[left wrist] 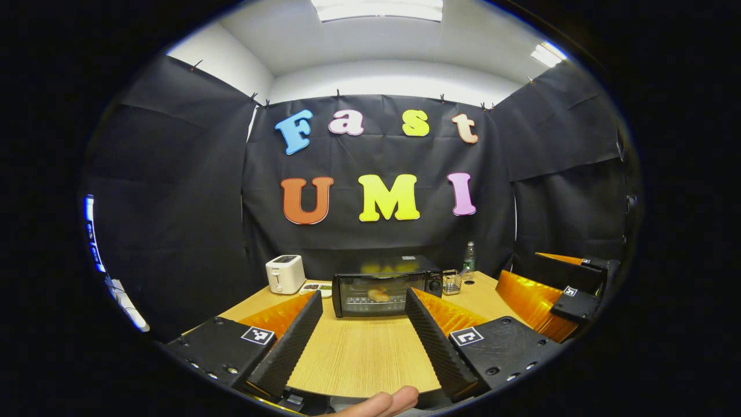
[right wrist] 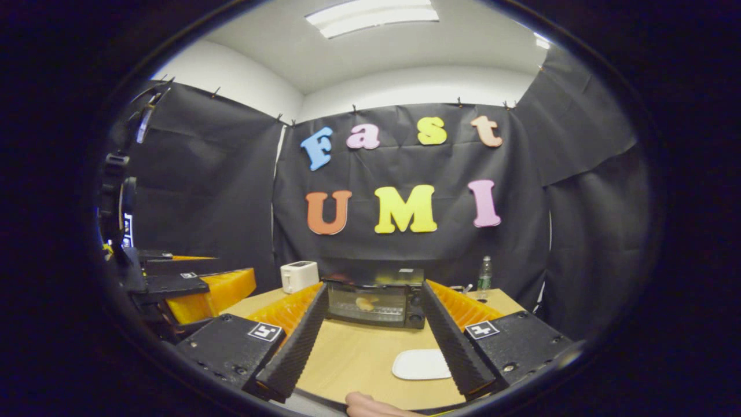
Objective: Open the electric oven with the left hand, put the food in, and close the electric oven.
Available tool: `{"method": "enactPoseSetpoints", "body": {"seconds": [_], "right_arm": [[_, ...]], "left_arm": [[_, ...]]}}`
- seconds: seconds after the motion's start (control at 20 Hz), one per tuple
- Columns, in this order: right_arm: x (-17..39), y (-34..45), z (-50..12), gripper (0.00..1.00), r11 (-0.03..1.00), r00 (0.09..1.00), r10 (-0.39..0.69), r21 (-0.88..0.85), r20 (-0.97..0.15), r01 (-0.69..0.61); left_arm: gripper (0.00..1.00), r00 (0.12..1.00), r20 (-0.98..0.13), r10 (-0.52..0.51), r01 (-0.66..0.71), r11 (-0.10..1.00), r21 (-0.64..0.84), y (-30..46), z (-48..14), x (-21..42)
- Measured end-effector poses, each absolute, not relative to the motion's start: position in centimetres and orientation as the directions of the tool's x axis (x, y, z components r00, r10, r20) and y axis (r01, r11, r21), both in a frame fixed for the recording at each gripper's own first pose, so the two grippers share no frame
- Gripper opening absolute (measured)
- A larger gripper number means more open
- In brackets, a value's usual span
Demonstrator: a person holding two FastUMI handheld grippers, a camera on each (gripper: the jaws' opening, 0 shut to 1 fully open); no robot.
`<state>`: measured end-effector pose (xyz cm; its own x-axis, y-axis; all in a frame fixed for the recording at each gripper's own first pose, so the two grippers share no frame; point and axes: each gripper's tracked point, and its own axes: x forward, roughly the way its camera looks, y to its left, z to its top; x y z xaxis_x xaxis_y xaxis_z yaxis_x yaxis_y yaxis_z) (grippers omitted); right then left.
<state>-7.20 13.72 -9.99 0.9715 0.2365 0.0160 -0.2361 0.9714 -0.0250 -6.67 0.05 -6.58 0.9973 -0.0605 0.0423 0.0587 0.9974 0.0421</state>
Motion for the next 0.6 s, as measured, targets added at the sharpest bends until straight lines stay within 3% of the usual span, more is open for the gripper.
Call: {"method": "enactPoseSetpoints", "body": {"seconds": [0.6], "right_arm": [[-8.3,10.4,-8.8,0.96,0.985,0.984,0.168,-0.045,0.051,-0.166]], "left_arm": [[0.94,0.995,0.089,-0.044,0.040,0.998,0.051,0.4,-4.4,-8.6]]}}
